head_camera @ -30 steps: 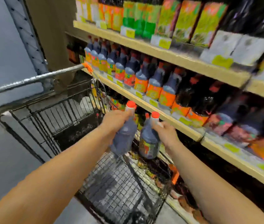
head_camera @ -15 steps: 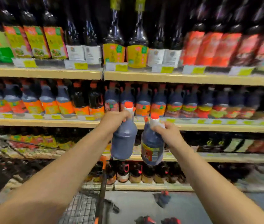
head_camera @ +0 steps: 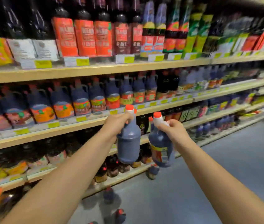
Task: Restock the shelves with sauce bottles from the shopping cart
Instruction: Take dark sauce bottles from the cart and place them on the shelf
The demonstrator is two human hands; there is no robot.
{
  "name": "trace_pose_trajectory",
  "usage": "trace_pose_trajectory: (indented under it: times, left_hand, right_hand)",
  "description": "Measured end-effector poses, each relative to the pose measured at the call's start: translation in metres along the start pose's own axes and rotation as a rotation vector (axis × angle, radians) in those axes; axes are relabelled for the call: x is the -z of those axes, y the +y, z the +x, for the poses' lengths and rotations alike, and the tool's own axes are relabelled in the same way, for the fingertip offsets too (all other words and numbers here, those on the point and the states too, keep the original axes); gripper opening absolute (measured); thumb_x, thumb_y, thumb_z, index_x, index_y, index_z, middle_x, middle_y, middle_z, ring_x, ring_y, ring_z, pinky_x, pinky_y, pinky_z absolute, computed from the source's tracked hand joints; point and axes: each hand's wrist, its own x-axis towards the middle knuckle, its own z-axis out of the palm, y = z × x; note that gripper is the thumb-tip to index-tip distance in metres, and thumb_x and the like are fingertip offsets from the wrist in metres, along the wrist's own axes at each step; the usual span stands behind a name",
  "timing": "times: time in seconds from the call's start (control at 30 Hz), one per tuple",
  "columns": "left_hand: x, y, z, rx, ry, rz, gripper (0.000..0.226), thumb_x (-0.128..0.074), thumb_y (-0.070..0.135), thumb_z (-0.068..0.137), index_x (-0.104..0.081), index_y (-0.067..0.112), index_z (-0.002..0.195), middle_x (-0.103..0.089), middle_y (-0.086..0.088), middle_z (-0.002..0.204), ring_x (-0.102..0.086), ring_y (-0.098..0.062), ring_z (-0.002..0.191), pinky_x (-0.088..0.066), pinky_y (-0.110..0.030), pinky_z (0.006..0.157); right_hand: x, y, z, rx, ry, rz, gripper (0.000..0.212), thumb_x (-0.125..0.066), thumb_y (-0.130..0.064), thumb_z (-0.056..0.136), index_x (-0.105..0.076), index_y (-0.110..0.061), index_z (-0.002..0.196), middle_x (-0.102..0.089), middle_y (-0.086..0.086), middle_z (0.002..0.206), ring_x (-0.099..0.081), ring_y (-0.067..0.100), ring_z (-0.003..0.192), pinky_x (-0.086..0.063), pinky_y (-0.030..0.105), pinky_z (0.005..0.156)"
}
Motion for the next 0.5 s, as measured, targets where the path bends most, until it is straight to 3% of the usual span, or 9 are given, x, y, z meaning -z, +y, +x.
trace_pose_trajectory:
  times: [0.17, 0.37, 0.5]
  left_hand:
    - [-0.082, 0.013, 0.023, 0.015, -0.101, 0.013, 0.027, -0.058, 0.02, 0.076, -0.042, 0.019, 0.054, -0.035, 0.002, 0.052, -0.026, -0.015, 0.048, -0.02, -0.023, 0.045]
    - [-0.152, 0.031, 0.066, 0.004, -0.196, 0.073, 0.029, -0.059, 0.018, 0.077, -0.042, 0.017, 0.053, -0.038, 0.0, 0.055, -0.031, -0.016, 0.053, -0.021, -0.025, 0.048]
    - [-0.198, 0.039, 0.104, 0.003, -0.231, 0.109, 0.028, -0.059, 0.017, 0.076, -0.044, 0.016, 0.051, -0.042, -0.001, 0.054, -0.033, -0.015, 0.052, -0.022, -0.023, 0.046]
  right_hand:
    - [0.07, 0.031, 0.025, -0.058, 0.115, 0.011, 0.022, -0.066, -0.022, 0.084, -0.049, -0.009, 0.081, -0.049, 0.011, 0.078, -0.046, 0.021, 0.071, -0.032, 0.032, 0.062]
    - [0.122, 0.059, 0.07, -0.102, 0.174, 0.045, 0.029, -0.064, -0.018, 0.084, -0.04, -0.012, 0.068, -0.037, 0.008, 0.066, -0.037, 0.018, 0.063, -0.026, 0.031, 0.056]
    - [0.151, 0.082, 0.111, -0.149, 0.221, 0.057, 0.025, -0.064, -0.017, 0.083, -0.044, -0.01, 0.071, -0.042, 0.012, 0.068, -0.041, 0.019, 0.064, -0.029, 0.03, 0.056]
